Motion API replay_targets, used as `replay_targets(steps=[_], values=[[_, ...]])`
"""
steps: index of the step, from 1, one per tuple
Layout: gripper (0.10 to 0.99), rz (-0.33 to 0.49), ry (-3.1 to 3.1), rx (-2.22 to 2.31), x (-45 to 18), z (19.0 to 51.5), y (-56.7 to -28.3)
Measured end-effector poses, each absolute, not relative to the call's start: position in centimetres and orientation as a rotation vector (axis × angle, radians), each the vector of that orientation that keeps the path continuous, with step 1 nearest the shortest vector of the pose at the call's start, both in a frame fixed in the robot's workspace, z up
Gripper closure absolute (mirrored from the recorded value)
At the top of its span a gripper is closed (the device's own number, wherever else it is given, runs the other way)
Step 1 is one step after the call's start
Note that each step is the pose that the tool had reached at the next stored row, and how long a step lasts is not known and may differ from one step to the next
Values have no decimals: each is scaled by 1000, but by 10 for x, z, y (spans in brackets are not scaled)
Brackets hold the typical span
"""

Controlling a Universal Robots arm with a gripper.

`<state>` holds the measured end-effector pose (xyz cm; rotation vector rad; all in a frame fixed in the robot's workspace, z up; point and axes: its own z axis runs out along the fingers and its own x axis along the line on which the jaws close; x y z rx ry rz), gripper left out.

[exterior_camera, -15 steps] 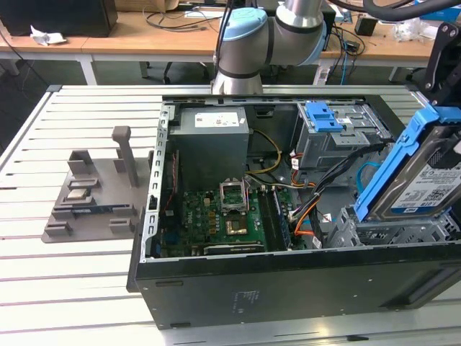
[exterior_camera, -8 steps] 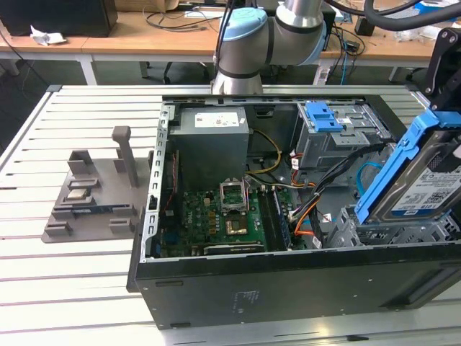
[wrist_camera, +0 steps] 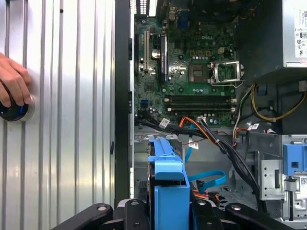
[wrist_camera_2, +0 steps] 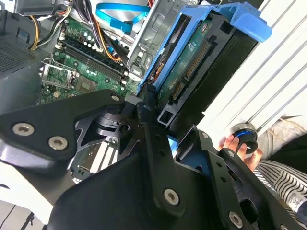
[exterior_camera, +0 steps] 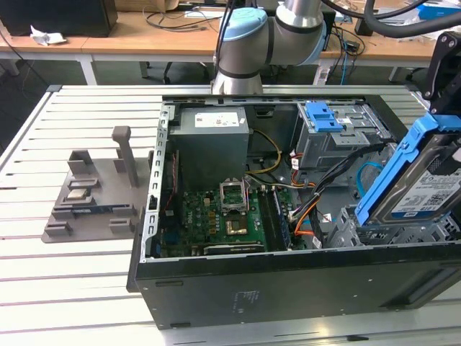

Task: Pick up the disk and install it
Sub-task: 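Pick up the disk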

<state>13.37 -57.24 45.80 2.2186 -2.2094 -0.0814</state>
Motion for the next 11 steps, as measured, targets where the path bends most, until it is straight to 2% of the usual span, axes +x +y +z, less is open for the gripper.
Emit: replay_targets(steps=[10,11], values=[[722,-81,-2209,2218,137,448,-572],[722,-77,-2208,2217,138,447,-565]])
